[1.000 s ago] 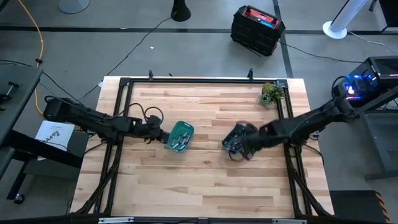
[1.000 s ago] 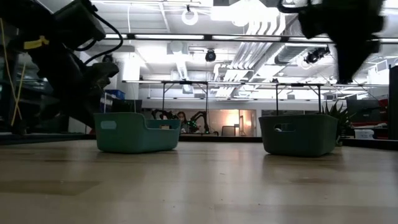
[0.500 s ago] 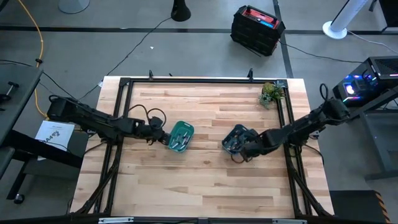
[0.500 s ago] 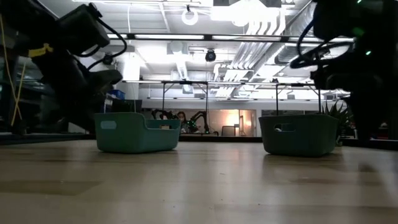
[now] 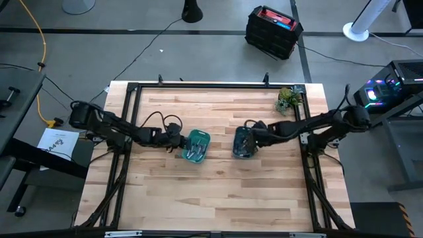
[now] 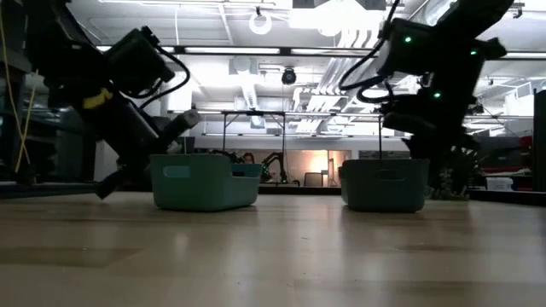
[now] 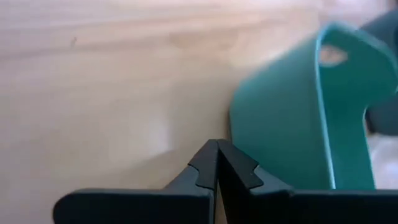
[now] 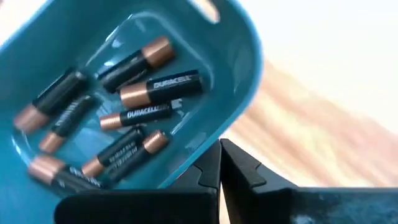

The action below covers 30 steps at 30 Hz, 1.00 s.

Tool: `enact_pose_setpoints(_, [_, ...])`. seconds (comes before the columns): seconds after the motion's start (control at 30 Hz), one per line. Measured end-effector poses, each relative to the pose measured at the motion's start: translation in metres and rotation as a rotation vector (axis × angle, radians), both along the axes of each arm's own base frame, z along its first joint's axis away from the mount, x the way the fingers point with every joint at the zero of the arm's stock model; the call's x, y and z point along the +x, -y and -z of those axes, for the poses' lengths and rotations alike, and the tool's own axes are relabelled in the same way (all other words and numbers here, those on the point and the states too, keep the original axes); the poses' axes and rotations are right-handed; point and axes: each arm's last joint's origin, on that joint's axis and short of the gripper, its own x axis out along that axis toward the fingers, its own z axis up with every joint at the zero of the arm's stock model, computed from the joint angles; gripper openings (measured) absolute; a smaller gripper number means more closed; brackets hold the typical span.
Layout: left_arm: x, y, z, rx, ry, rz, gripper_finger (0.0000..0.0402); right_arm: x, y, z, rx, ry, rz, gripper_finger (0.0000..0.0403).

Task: Sort batteries
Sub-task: Adjust the bins to the center of the table

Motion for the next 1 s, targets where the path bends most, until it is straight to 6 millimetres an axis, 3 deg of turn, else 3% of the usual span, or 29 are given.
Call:
enact_pose_setpoints(0.4, [0.018, -0.026, 0.002, 0.01, 0.172, -0.159, 0.0, 0.015, 0.033, -0.007, -0.051, 0.161, 0.003, 0.0])
enact_pose_setpoints(0.63, [0.027, -0.039, -0.015, 0.084, 0.201, -0.076, 0.0, 0.016, 0.039, -0.008, -0.065, 0.175, -0.002, 0.0])
enact_pose_setpoints(0.8, [0.011, -0.042, -0.024, 0.059, 0.057, 0.099, 0.0, 0.009, 0.038, -0.005, -0.047, 0.103, 0.001, 0.0])
enact_pose_setpoints(1.0, [-0.021, -0.015, -0.024, -0.006, -0.241, 0.358, 0.0, 0.006, 0.021, -0.002, 0.041, 0.046, -0.081, 0.0])
